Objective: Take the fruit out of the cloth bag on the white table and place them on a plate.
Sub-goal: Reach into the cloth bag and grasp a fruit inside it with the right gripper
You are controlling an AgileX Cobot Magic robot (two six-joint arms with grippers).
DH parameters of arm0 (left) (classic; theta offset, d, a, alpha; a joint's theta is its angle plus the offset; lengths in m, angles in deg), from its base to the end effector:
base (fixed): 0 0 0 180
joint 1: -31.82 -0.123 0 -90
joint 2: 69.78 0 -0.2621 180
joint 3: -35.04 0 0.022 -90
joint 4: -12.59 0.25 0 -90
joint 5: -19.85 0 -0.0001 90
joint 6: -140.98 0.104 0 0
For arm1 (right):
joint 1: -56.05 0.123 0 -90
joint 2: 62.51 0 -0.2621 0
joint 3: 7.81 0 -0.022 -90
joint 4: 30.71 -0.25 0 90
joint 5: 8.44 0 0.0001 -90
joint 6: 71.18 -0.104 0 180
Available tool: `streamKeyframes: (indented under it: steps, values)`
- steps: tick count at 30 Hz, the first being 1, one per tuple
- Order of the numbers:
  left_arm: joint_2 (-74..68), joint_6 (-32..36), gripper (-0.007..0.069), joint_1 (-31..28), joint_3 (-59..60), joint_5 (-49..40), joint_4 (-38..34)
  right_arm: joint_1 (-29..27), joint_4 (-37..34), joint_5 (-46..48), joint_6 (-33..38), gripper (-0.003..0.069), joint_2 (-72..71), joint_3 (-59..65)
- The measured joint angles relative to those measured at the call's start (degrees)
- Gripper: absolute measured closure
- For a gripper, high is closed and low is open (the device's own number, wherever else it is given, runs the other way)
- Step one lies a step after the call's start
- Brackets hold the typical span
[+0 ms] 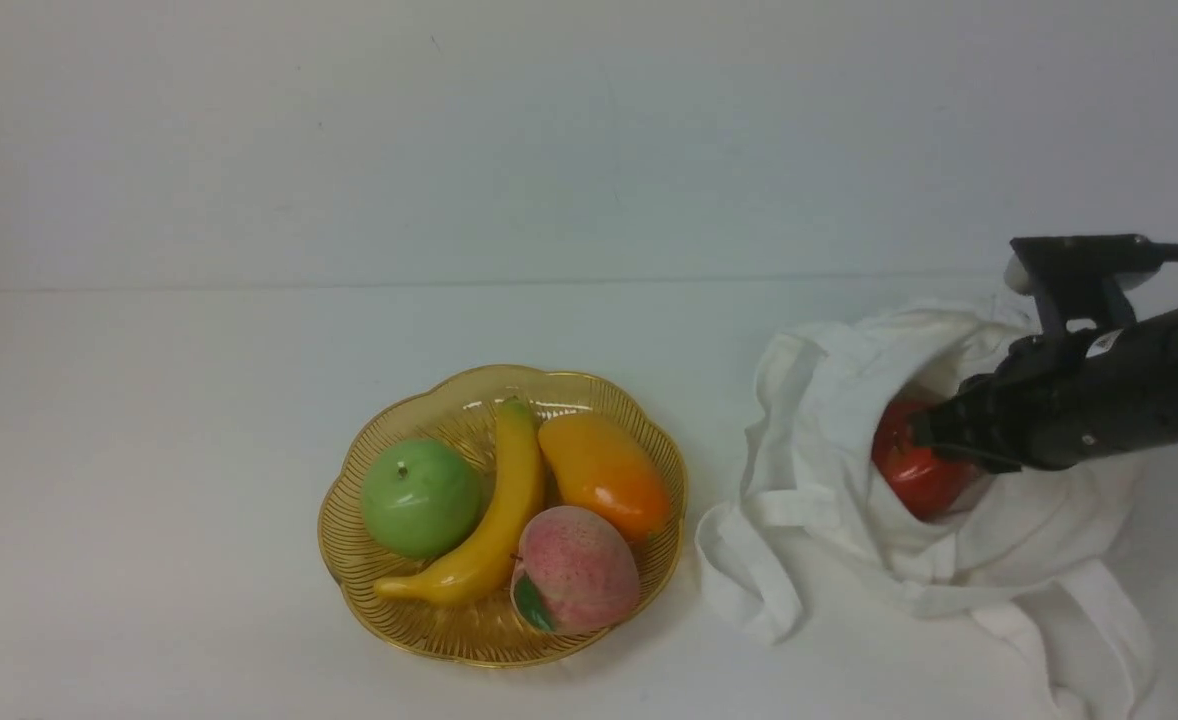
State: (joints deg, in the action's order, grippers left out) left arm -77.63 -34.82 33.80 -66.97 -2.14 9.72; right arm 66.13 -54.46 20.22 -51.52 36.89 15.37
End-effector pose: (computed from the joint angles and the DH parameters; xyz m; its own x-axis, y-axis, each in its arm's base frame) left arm 0.0870 -0.0050 0.1670 -0.3041 0.0374 -0.9519 0.0606 0.9980 0.0198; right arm 0.3091 0.0754 0.1778 -0.8519 -0.1262 -0.5083 -0.2477 0.9522 0.1788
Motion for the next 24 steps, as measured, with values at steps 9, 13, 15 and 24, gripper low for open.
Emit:
streamKeyframes:
  steps: [9, 13, 15, 24]
  values:
    - [0.0, 0.0, 0.0632, 0.0, 0.0, 0.0, 0.0, 0.0, 3.1, 1.3, -2.9, 0.0658, -0.9, 0.0]
    - [0.0, 0.0, 0.0632, 0.0, 0.0, 0.0, 0.0, 0.0, 3.1, -2.1, -2.8, 0.0559, -0.9, 0.1]
    - [0.0, 0.0, 0.0632, 0.0, 0.0, 0.0, 0.0, 0.0, 2.8, -3.5, -2.5, 0.0461, -0.9, 0.1]
    - [0.0, 0.0, 0.0632, 0.0, 0.0, 0.0, 0.0, 0.0, 2.3, -6.2, -0.5, -0.0001, 4.0, 0.1]
